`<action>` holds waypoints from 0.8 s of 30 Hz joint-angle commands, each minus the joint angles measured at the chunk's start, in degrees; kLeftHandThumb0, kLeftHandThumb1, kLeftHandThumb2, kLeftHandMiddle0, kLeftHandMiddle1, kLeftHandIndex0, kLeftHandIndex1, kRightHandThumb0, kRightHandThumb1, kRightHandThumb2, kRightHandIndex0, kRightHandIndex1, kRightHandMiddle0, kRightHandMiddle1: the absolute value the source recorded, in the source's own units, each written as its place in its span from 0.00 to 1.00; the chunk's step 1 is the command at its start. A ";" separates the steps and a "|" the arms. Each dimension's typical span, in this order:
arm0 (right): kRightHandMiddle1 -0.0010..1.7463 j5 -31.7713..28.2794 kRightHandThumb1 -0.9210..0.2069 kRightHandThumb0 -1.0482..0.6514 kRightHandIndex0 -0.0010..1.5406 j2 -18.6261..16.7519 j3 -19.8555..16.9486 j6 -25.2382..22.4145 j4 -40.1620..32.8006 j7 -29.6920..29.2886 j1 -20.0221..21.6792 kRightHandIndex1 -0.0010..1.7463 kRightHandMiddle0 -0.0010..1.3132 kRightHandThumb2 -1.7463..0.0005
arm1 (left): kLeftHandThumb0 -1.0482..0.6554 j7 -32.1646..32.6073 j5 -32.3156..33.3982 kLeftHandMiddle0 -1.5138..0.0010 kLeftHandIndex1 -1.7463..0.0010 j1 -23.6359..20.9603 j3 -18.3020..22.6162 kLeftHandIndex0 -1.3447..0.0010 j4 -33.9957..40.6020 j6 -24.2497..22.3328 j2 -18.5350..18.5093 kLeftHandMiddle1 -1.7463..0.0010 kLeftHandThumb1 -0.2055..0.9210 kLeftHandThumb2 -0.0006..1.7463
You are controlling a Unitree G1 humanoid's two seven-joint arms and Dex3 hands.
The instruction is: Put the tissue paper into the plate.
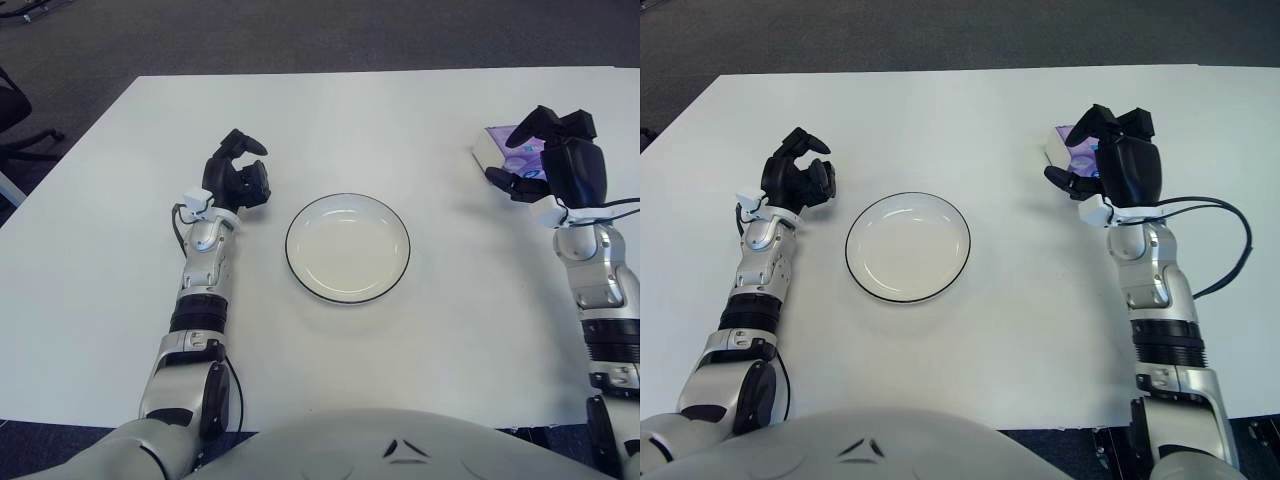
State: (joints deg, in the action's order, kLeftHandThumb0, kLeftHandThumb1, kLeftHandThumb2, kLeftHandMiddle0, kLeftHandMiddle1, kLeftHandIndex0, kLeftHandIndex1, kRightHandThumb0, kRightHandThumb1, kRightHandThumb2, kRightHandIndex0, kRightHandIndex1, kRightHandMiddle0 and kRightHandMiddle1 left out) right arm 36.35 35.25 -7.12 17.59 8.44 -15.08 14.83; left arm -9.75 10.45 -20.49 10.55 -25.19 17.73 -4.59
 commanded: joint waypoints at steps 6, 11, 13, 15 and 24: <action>0.95 3.13 0.12 0.36 0.18 11.03 0.60 4.24 5.74 0.96 4.04 0.81 0.08 0.62 | 0.35 1.09 -0.32 0.16 0.00 12.46 -0.16 0.60 -8.27 1.00 4.18 0.00 0.55 0.69; 0.76 3.44 0.12 0.20 0.11 14.55 1.80 3.46 5.71 5.28 4.44 0.67 0.01 0.63 | 0.35 0.82 -0.18 0.16 0.00 12.29 -0.11 0.60 -8.57 1.03 4.04 0.00 0.55 0.68; 0.68 3.53 0.08 0.16 0.07 15.41 2.22 3.29 5.75 6.24 4.62 0.58 0.01 0.66 | 0.35 0.69 -0.07 0.16 0.00 12.28 -0.11 0.59 -8.62 1.09 4.04 0.00 0.54 0.69; 0.65 3.84 0.06 0.15 0.04 16.56 2.97 3.23 6.37 7.72 5.27 0.53 0.00 0.69 | 0.35 0.63 -0.06 0.15 0.00 12.28 -0.16 0.59 -8.66 1.25 4.04 0.00 0.54 0.70; 0.18 5.60 0.00 0.03 0.00 19.61 9.25 6.38 20.56 11.43 13.90 0.04 0.00 0.71 | 0.35 1.01 -0.49 0.15 0.00 12.14 -0.33 0.59 -9.32 1.97 3.74 0.00 0.53 0.70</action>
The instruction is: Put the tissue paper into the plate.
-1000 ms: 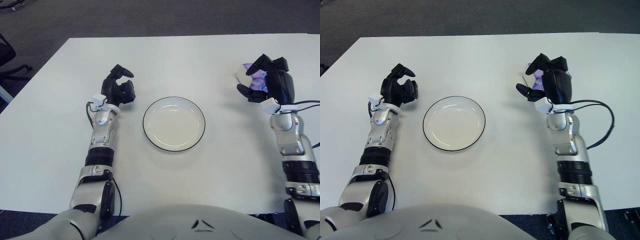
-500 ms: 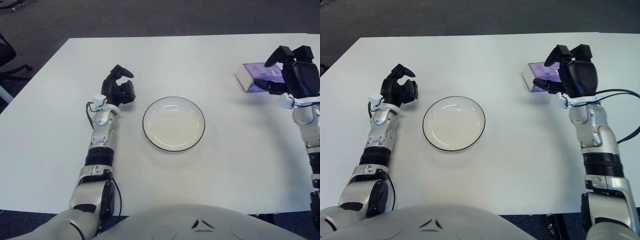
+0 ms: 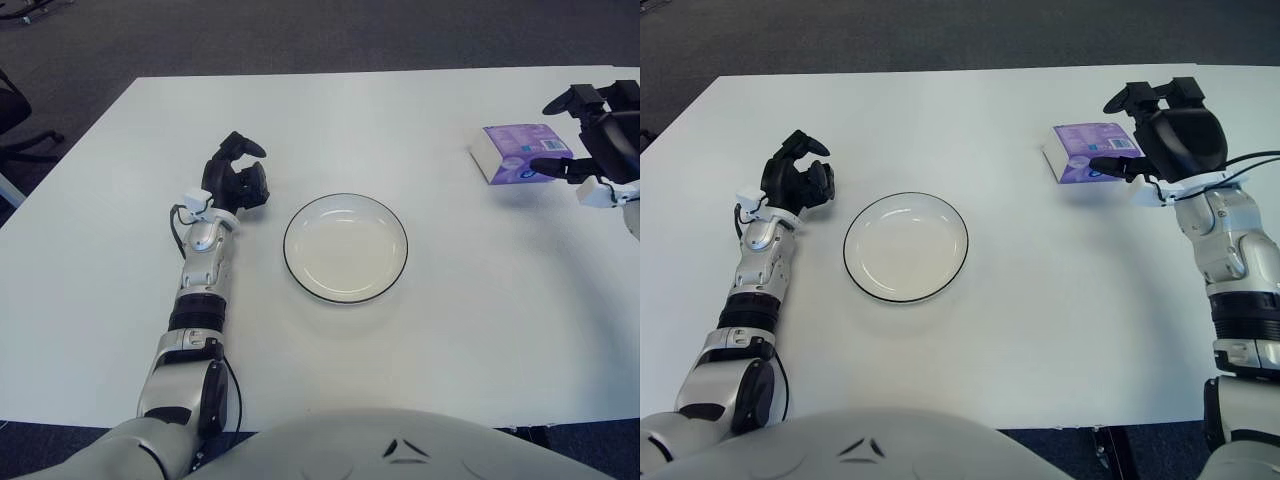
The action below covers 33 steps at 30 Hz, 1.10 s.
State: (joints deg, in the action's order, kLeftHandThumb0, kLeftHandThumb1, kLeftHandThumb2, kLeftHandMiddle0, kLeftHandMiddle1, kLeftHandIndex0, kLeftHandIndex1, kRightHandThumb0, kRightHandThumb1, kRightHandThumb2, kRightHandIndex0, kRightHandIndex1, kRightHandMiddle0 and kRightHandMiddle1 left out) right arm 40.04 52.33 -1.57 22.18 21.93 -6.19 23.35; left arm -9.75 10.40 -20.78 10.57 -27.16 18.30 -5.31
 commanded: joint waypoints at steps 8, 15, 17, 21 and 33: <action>0.01 1.39 0.00 0.00 0.00 2.72 8.43 3.78 15.68 7.49 11.88 0.00 0.00 0.75 | 0.35 1.15 -0.45 0.16 0.00 12.77 -0.40 0.60 -6.92 1.20 4.45 0.00 0.54 0.69; 0.00 0.54 0.00 0.00 0.00 1.03 11.52 5.96 24.77 9.06 17.08 0.00 0.00 0.83 | 0.35 1.33 -0.48 0.16 0.00 13.15 -0.47 0.59 -6.12 0.91 4.49 0.00 0.53 0.70; 0.00 -0.55 0.00 0.00 0.00 0.71 11.96 6.81 26.77 10.49 18.25 0.00 0.00 0.86 | 0.35 1.29 -0.43 0.16 0.00 13.25 -0.47 0.58 -5.92 0.78 4.48 0.00 0.53 0.70; 0.00 -1.43 0.01 0.00 0.00 -0.24 13.05 8.23 31.37 11.88 20.75 0.00 0.00 0.89 | 0.35 1.21 -0.31 0.16 0.00 13.39 -0.44 0.58 -5.69 0.61 4.46 0.00 0.52 0.71; 0.00 -2.21 0.06 0.00 0.00 -3.23 15.18 9.22 42.23 14.35 26.76 0.00 0.00 0.93 | 0.34 1.47 -0.31 0.15 0.00 13.61 -0.29 0.57 -5.51 0.86 4.56 0.00 0.51 0.72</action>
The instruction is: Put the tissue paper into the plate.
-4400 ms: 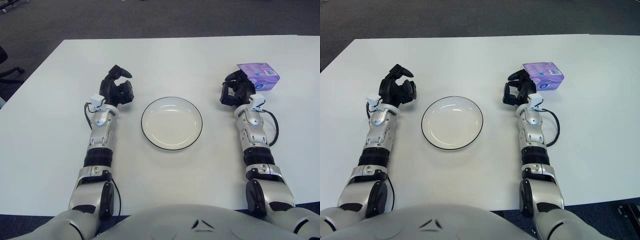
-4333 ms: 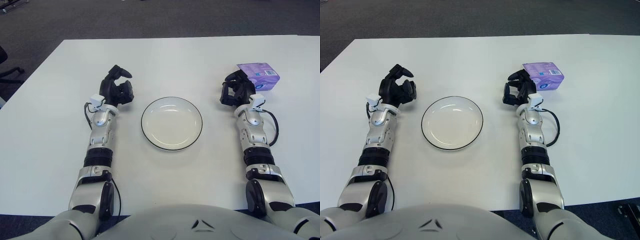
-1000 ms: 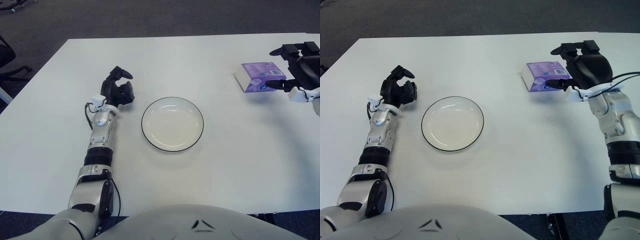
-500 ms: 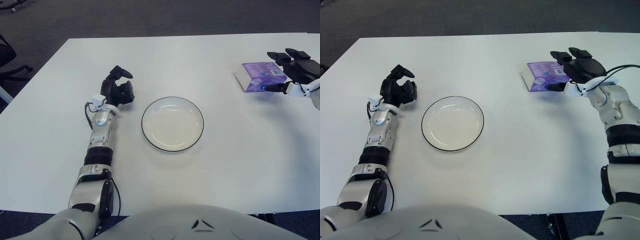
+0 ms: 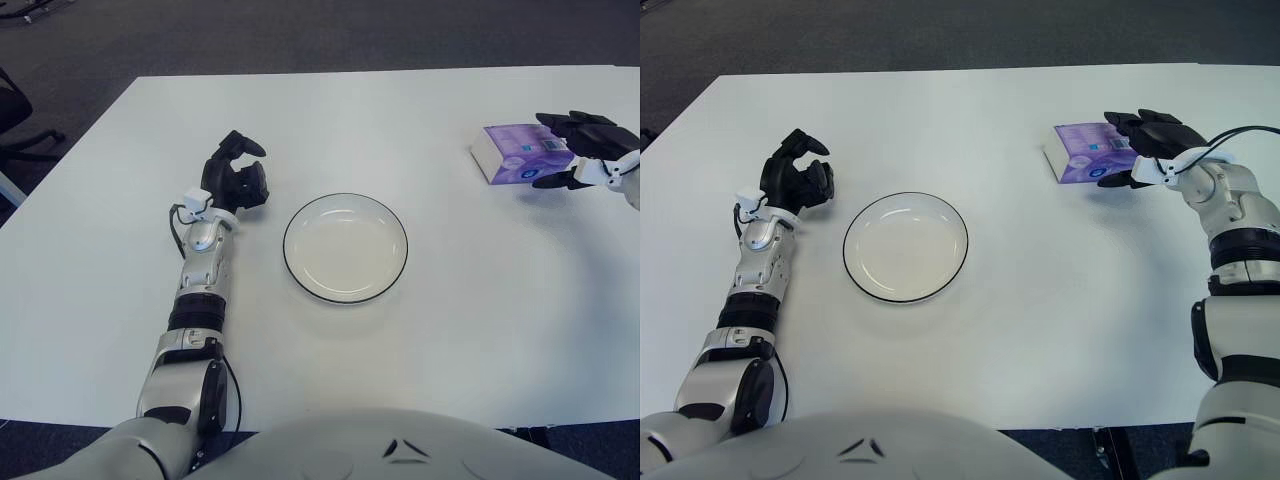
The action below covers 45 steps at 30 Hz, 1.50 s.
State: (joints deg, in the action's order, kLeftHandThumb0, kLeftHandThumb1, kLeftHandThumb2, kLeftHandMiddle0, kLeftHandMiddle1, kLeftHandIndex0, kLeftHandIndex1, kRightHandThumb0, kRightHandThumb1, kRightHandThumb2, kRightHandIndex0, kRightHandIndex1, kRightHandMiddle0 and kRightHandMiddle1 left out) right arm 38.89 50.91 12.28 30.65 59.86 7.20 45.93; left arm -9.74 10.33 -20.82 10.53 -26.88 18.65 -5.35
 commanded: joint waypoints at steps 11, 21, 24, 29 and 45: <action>0.00 -0.91 0.10 0.03 0.00 -3.33 2.85 1.03 7.37 1.02 7.35 0.00 0.00 0.95 | 0.35 1.15 0.21 0.16 0.00 13.96 -0.02 0.59 -5.41 0.08 4.57 0.00 0.53 0.70; 0.00 -1.05 0.09 0.03 0.00 -4.51 3.95 1.64 8.70 1.33 9.24 0.00 0.00 0.95 | 0.35 1.33 -0.36 0.15 0.00 14.30 -0.41 0.59 -5.24 0.19 4.50 0.00 0.53 0.70; 0.00 -0.49 0.08 0.03 0.00 -4.52 4.55 2.23 8.91 0.40 9.48 0.00 0.00 0.95 | 0.35 1.47 -0.48 0.15 0.00 14.33 -0.43 0.59 -5.26 0.32 4.52 0.00 0.53 0.70; 0.00 0.60 0.07 0.02 0.00 -4.83 5.73 2.31 9.15 -1.00 10.40 0.00 0.00 0.94 | 0.35 1.70 -0.44 0.15 0.00 14.38 -0.32 0.59 -5.17 0.46 4.65 0.00 0.53 0.70; 0.00 2.07 0.00 0.00 0.00 -4.09 8.68 2.44 8.61 -4.22 12.89 0.00 0.00 0.91 | 0.35 1.81 -0.34 0.15 0.00 14.78 -0.44 0.58 -4.48 0.27 4.91 0.00 0.52 0.71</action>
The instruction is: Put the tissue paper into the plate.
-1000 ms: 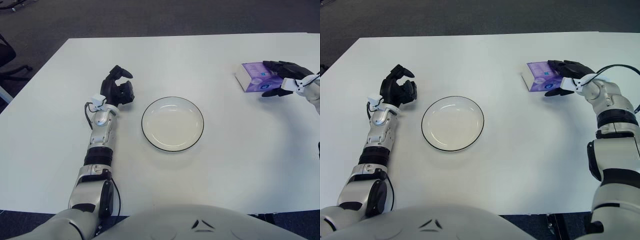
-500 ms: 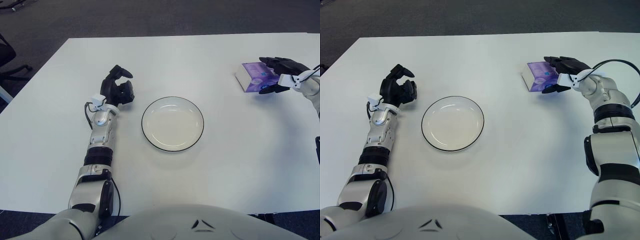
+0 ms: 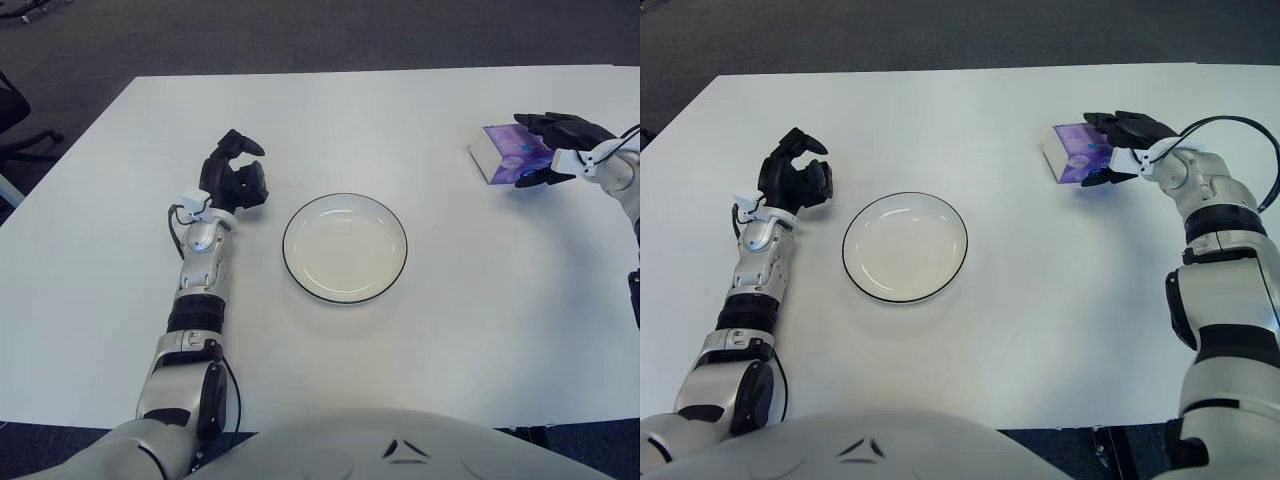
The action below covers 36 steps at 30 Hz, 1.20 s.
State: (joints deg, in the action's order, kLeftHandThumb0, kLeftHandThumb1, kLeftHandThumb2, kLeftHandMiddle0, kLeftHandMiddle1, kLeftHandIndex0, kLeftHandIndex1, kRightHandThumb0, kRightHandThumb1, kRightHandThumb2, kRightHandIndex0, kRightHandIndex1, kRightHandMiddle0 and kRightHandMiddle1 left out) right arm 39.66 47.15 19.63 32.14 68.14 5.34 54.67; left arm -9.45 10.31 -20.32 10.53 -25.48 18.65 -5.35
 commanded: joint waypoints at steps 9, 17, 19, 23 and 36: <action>0.00 1.51 0.00 0.00 0.00 -0.17 2.88 2.57 -2.37 -1.47 5.35 0.00 0.00 0.83 | 0.35 1.84 -0.66 0.15 0.00 14.48 -0.64 0.58 -5.71 0.72 5.12 0.00 0.51 0.71; 0.00 -0.98 0.00 0.00 0.00 -1.24 2.64 3.88 -1.90 3.51 5.18 0.00 0.00 0.83 | 0.35 2.47 -1.26 0.16 0.00 14.70 -0.73 0.59 -5.45 1.28 5.29 0.00 0.53 0.70; 0.00 -0.92 0.00 0.00 0.00 -1.66 2.73 3.66 -1.71 3.53 4.98 0.00 0.00 0.83 | 0.35 2.45 -1.25 0.16 0.00 14.71 -0.72 0.59 -5.41 1.25 5.30 0.00 0.53 0.70; 0.00 -0.95 0.00 0.00 0.00 -3.06 2.96 2.78 -0.65 4.11 4.59 0.00 0.00 0.85 | 0.35 2.33 -1.17 0.16 0.00 15.05 -0.84 0.59 -5.00 1.23 5.34 0.00 0.53 0.70; 0.00 -0.82 0.00 0.00 0.00 -4.44 3.43 0.53 -0.29 9.21 4.60 0.00 0.00 0.86 | 0.35 2.54 -1.24 0.15 0.00 15.56 -0.85 0.60 -4.15 1.18 5.29 0.00 0.55 0.68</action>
State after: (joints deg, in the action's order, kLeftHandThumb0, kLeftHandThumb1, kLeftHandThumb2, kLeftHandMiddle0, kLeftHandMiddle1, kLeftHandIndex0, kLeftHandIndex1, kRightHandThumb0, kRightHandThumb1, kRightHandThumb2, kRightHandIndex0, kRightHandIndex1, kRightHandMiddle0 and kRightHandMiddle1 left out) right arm 39.30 44.18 22.24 34.24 67.30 12.05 57.90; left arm -8.63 9.57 -19.86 10.37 -24.11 18.70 -5.33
